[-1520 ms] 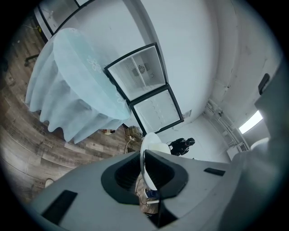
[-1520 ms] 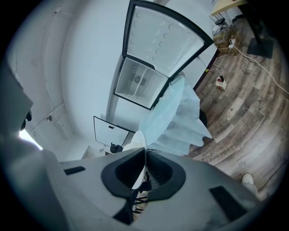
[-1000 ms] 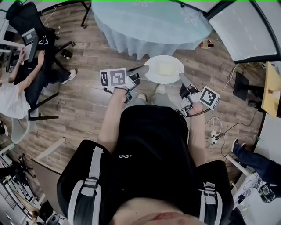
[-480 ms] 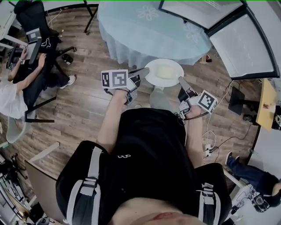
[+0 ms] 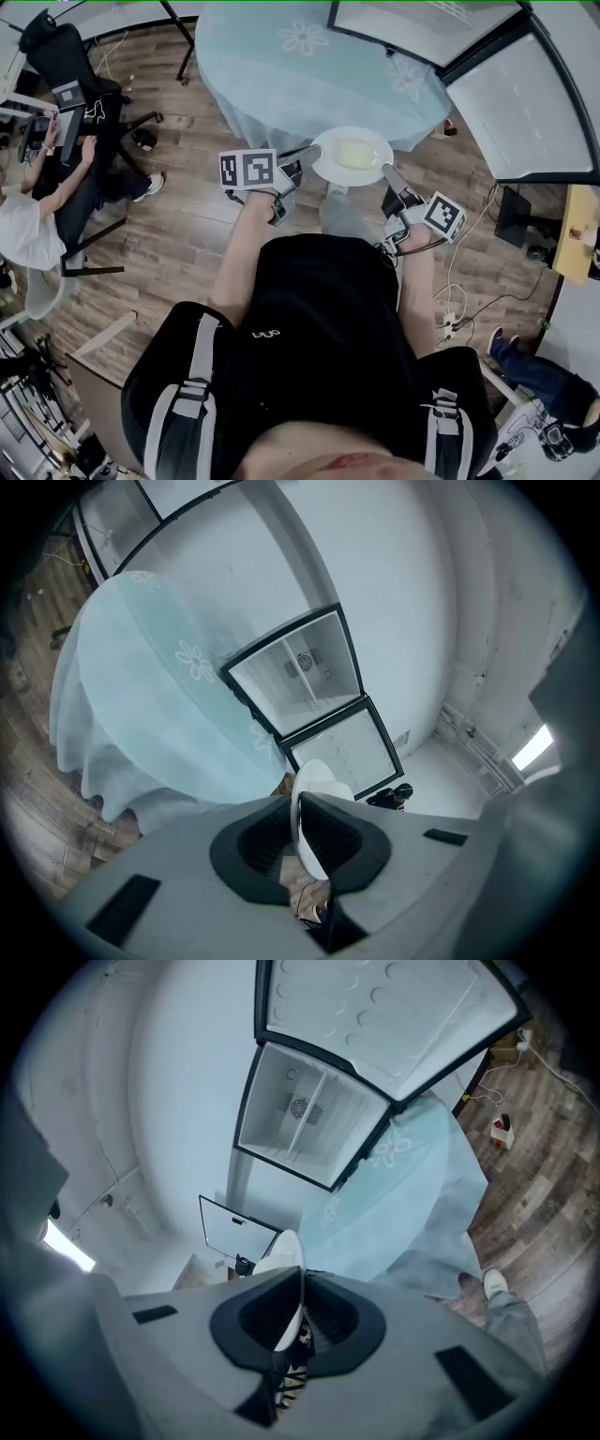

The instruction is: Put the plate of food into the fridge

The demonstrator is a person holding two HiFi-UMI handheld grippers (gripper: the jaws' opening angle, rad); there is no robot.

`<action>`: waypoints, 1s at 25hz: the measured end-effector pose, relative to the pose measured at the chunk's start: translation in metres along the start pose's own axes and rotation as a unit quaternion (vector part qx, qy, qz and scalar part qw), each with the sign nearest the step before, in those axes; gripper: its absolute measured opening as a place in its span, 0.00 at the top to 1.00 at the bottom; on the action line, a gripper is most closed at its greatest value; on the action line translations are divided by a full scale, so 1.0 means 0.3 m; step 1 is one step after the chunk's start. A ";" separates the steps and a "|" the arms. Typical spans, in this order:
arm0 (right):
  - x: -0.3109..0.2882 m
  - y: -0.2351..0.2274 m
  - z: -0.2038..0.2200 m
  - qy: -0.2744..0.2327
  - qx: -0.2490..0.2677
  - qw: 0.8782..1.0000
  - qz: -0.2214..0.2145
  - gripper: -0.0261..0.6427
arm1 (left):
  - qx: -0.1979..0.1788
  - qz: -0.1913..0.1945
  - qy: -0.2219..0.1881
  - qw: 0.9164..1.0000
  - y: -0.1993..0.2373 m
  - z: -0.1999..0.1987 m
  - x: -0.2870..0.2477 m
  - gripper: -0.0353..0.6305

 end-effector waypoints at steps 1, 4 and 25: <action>-0.007 -0.013 -0.024 0.000 -0.003 1.000 0.002 0.94 | 0.002 -0.001 0.002 1.000 0.005 -0.015 -0.025 0.90; -0.029 -0.050 -0.102 0.001 -0.017 1.000 0.009 0.94 | 0.008 -0.005 0.010 1.000 0.018 -0.064 -0.105 0.90; -0.136 -0.281 -0.581 -0.018 -0.030 0.999 -0.009 0.93 | -0.027 -0.041 0.055 0.997 0.012 -0.396 -0.580 0.90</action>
Point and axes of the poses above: the fingertips, and each gripper's own axes: x backward along the fingers, y to its left, z out of its underside, the point moved 9 cm from there along x, backward along the fingers, and after that the axes turned 1 degree about y, right-handed, at the moved point
